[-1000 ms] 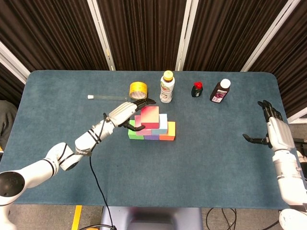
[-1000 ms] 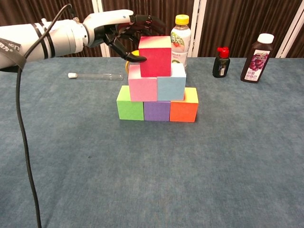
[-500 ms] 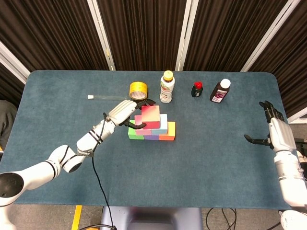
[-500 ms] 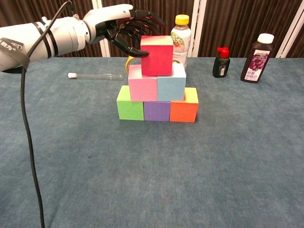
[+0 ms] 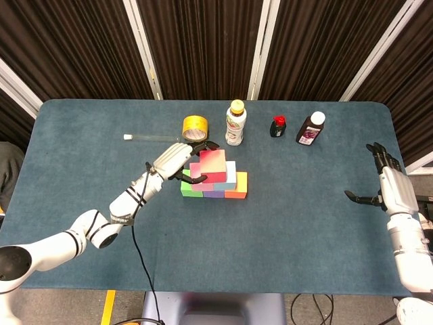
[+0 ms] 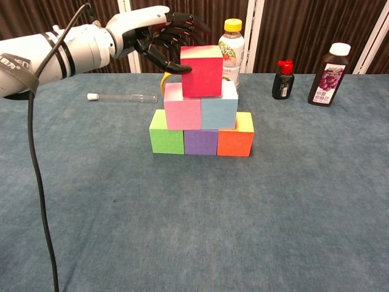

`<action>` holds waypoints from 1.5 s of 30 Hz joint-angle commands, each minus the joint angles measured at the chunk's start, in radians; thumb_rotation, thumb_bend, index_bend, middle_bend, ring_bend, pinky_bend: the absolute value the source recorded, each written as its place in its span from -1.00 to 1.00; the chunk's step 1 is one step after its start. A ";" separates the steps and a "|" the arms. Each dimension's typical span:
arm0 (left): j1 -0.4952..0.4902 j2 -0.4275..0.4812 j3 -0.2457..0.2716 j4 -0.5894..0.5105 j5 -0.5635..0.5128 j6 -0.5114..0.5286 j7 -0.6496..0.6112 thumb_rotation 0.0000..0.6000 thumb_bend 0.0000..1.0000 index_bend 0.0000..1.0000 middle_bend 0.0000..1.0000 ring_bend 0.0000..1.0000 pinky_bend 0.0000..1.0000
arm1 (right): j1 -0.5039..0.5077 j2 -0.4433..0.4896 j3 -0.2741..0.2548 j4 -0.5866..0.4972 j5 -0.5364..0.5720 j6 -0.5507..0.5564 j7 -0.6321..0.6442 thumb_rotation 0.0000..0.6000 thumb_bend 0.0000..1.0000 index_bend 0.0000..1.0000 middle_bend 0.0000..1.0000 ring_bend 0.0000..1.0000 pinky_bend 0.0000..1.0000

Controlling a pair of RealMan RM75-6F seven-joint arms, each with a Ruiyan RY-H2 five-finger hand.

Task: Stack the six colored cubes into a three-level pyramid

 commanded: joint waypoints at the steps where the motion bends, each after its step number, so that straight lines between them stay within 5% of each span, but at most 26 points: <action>1: 0.005 -0.007 -0.005 0.003 -0.004 0.006 0.009 1.00 -0.37 -0.60 -0.46 -0.42 -0.26 | -0.001 0.001 0.000 0.000 0.000 0.000 0.000 1.00 -0.45 -0.96 -0.88 -1.00 -0.81; 28: 0.028 -0.026 -0.008 0.013 0.006 0.017 0.064 1.00 -0.37 -0.61 -0.56 -0.48 -0.29 | 0.001 -0.004 -0.002 0.004 0.005 -0.006 -0.004 1.00 -0.45 -0.96 -0.88 -1.00 -0.82; 45: 0.042 -0.008 -0.010 -0.034 0.005 0.015 0.090 1.00 -0.36 -0.89 -0.99 -0.97 -0.55 | 0.000 -0.004 -0.002 0.011 0.003 -0.013 0.008 1.00 -0.45 -0.98 -0.88 -1.00 -0.87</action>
